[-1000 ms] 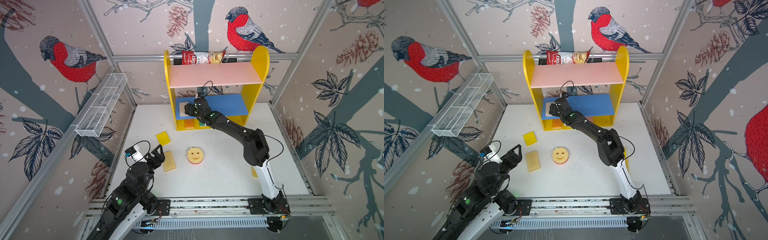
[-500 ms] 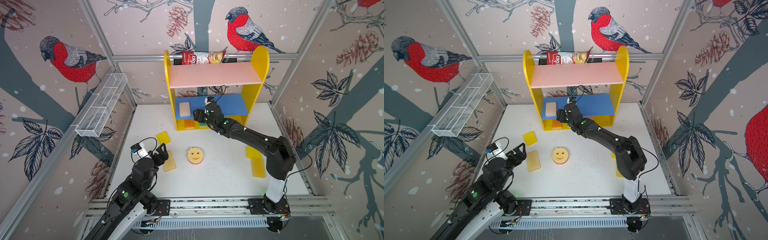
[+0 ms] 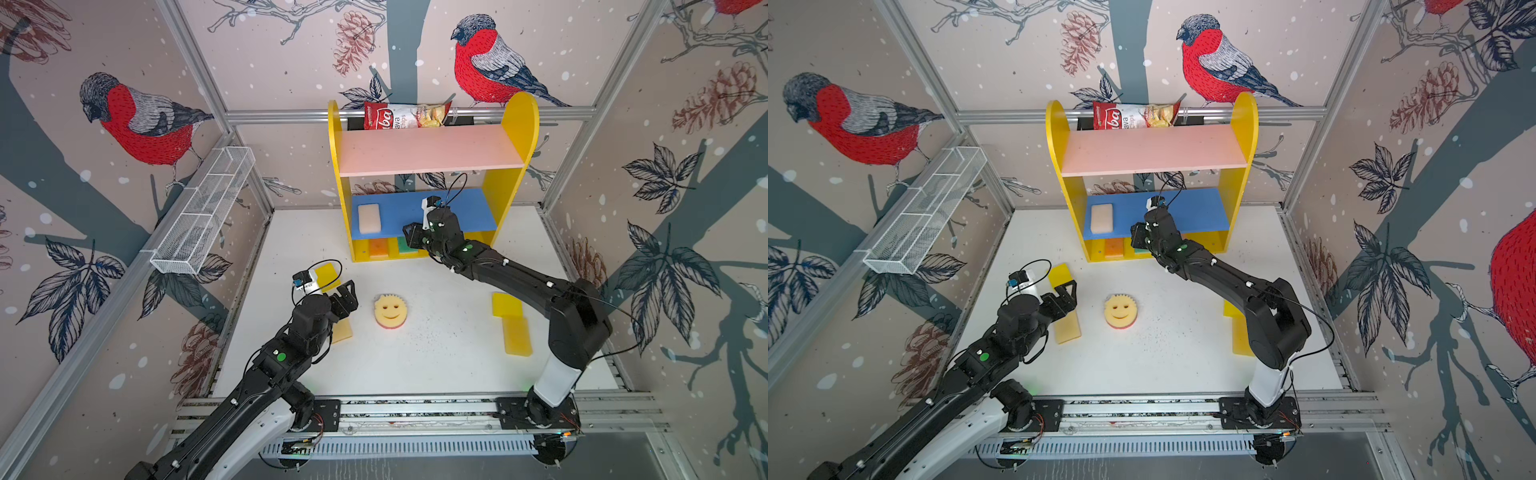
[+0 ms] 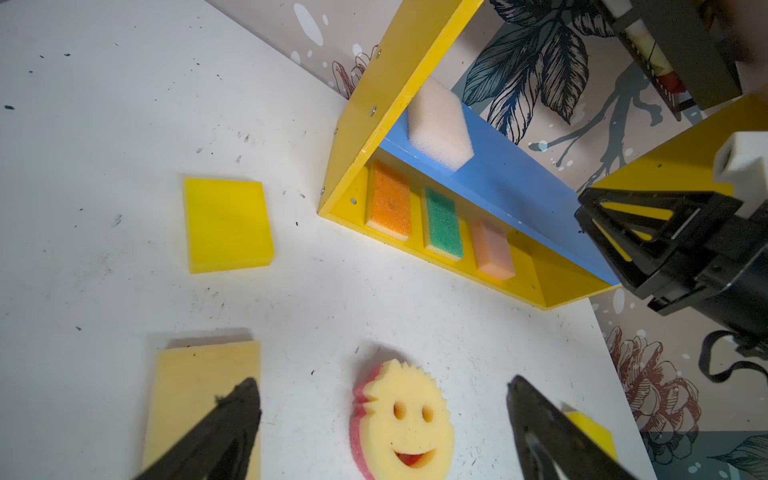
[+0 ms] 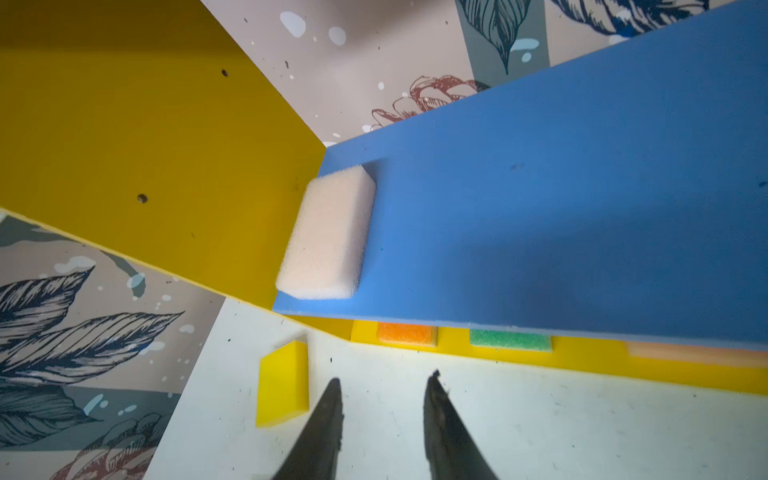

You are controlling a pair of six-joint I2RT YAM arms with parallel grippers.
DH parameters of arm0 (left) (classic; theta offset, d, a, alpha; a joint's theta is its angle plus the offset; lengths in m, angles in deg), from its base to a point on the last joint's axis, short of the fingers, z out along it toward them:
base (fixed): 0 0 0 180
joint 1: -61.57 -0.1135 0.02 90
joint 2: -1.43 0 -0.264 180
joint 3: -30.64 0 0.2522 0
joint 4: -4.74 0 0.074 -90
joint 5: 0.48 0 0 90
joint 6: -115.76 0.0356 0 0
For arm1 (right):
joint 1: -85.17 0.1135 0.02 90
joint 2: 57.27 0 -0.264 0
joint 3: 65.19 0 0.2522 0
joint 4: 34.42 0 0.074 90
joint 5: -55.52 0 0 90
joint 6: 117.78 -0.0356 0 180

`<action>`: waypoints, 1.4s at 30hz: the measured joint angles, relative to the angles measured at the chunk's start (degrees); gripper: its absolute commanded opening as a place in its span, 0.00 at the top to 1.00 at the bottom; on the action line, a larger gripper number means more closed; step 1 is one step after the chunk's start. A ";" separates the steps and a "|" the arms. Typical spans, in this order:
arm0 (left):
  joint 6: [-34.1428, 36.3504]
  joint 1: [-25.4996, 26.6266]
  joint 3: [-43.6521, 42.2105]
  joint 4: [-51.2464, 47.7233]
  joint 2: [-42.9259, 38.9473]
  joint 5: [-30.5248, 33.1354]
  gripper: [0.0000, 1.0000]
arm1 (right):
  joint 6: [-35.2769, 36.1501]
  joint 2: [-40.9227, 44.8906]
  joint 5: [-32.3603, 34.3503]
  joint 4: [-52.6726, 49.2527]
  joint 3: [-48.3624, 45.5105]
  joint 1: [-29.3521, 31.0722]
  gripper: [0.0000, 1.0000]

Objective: Place and organize the cleaning sponges onto the shelf
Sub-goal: 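Open right gripper and withdraw from shelf while left gripper moves toward cream sponge, then lower left gripper onto the orange-edged cream sponge and grasp it while right gripper moves centrally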

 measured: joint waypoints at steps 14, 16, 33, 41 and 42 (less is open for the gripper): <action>0.72 -13.44 -0.63 -0.20 10.32 -2.51 0.09 | 7.26 15.47 -3.98 -4.68 -20.41 1.42 0.37; -0.28 -17.55 -1.97 -0.09 12.39 -6.88 0.09 | 7.26 17.38 -4.02 -5.31 -22.58 1.44 0.37; -0.46 -24.70 1.09 12.96 36.54 -25.83 0.32 | 8.31 25.53 -2.10 -7.54 -28.46 -0.20 0.34; 0.94 -24.72 2.54 11.67 35.10 -26.32 0.30 | 8.33 25.14 -1.03 -7.74 -29.09 -0.96 0.33; 0.94 -24.72 2.10 11.30 34.07 -26.29 0.29 | 8.33 24.81 -1.03 -7.74 -29.09 -1.05 0.33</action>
